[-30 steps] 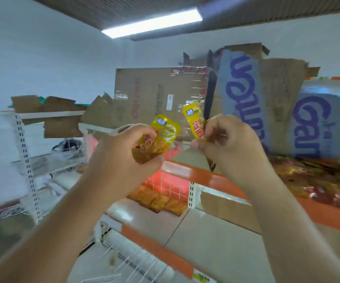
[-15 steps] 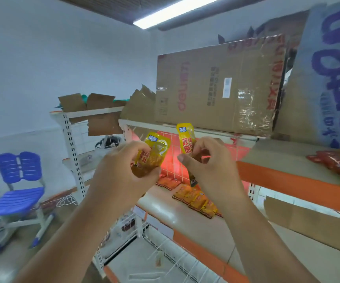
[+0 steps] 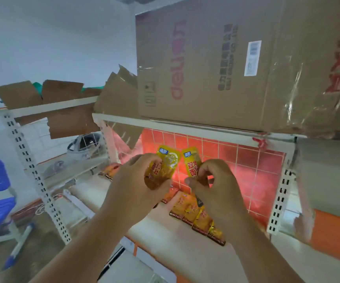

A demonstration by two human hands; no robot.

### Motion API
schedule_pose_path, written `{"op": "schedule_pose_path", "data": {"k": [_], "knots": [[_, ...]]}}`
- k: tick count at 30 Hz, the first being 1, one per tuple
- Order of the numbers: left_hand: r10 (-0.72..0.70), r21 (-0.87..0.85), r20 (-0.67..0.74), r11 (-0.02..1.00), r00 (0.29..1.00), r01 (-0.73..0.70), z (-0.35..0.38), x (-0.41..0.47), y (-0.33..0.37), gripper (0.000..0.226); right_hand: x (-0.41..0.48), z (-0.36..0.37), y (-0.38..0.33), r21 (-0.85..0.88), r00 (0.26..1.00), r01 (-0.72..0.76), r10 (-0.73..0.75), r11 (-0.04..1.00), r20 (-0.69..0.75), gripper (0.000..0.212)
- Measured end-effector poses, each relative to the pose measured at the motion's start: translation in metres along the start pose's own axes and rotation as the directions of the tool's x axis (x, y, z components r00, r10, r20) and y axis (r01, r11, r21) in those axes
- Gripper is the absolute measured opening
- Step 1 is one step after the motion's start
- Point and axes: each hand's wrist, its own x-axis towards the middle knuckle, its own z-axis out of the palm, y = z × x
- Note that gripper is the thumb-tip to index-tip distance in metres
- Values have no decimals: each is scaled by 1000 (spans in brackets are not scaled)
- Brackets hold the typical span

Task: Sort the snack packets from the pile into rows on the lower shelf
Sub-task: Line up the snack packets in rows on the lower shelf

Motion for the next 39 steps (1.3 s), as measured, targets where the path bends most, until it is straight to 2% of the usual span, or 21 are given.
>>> {"op": "schedule_pose_path", "data": {"k": [4, 9, 14, 20, 27, 30, 33, 37, 39], "knots": [[-12, -72, 144, 997, 989, 23, 61, 10, -21, 54, 2, -6, 53, -130, 988, -154, 156, 980, 7, 33], [33, -147, 298, 989, 954, 11, 146, 10, -27, 54, -10, -26, 110, -307, 946, -322, 315, 896, -73, 33], [55, -209, 458, 977, 887, 47, 226, 2, -26, 63, -43, -40, 159, -396, 847, -525, 507, 753, -158, 35], [73, -147, 675, 988, 734, 37, 302, -14, -26, 79, -80, -37, 200, -469, 688, -716, 636, 518, -349, 33], [179, -93, 715, 983, 675, -161, 346, -21, -30, 76, -100, -18, 225, -495, 578, -797, 673, 345, -461, 37], [203, -95, 730, 976, 653, -197, 355, -18, -29, 75, -101, -16, 231, -517, 578, -796, 650, 315, -494, 33], [209, -110, 748, 975, 630, -194, 356, -15, -30, 58, -99, -16, 236, -551, 574, -789, 647, 272, -503, 35], [243, -108, 733, 964, 635, -244, 354, -16, -36, 52, -100, -14, 239, -599, 587, -759, 666, 254, -461, 31], [271, -106, 706, 954, 655, -281, 353, -16, -41, 43, -102, -15, 239, -595, 600, -754, 657, 277, -456, 28]]}}
